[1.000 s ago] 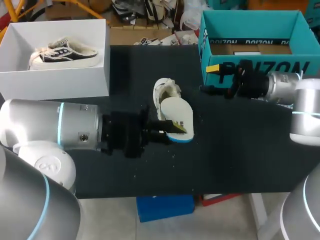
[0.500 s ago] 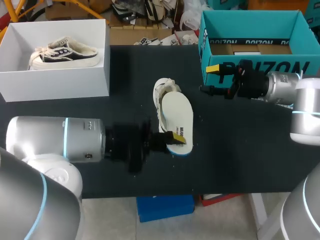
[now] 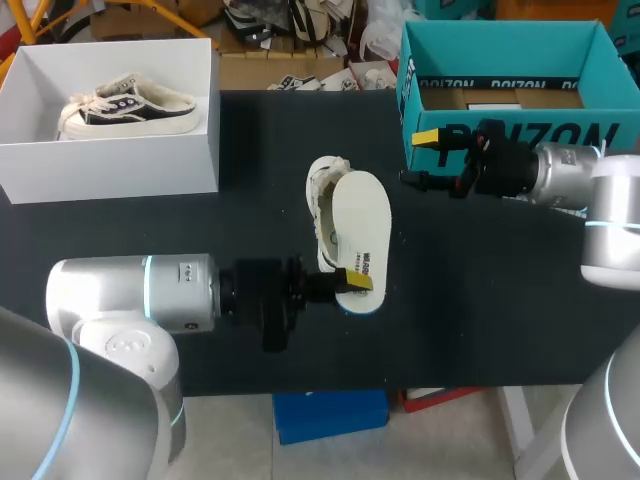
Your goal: Take the shoe out of the shoebox, open the shoe tongue, remove and reinsert the insole, then place the shoe into the shoebox
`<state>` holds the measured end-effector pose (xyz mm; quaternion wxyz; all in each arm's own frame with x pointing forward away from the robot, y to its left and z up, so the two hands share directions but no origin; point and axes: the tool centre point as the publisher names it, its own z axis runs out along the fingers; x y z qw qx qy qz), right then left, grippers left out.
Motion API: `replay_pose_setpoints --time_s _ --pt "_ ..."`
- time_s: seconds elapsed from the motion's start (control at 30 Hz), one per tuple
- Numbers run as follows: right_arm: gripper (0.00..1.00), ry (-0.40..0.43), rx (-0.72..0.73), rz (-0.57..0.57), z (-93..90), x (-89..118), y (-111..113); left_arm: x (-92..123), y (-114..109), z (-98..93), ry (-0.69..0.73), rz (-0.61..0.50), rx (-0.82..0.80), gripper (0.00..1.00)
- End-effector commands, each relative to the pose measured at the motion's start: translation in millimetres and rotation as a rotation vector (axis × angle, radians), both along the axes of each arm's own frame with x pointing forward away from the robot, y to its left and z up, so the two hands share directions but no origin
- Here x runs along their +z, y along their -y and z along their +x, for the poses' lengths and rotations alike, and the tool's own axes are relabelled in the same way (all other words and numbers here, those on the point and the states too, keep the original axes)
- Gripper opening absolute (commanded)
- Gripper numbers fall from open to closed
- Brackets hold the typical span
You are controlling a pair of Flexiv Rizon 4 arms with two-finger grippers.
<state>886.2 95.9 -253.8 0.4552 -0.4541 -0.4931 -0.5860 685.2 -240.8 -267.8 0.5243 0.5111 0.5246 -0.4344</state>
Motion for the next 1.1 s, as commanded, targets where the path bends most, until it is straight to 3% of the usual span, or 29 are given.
replay_pose_setpoints --time_s 0.03,0.2,0.33,0.83,1.1 --pt "1.00 -0.001 0.000 0.001 0.3 -0.9 -0.8 -6.3 12.1 27.1 0.032 0.021 -0.018 0.00" --pt "1.00 -0.001 0.000 0.001 0.3 -0.9 -0.8 -9.4 14.8 50.9 0.095 0.061 -0.024 0.00" --pt "1.00 -0.001 0.000 0.001 0.3 -0.9 -0.8 -15.3 15.0 67.9 0.052 0.048 0.012 0.00" --pt "1.00 -0.001 0.000 0.001 0.3 -0.9 -0.8 -15.3 15.0 67.9 0.052 0.048 0.012 0.00" --pt "1.00 -0.001 0.000 0.001 0.3 -0.9 -0.8 -23.6 13.1 82.1 0.082 0.018 0.027 0.00"
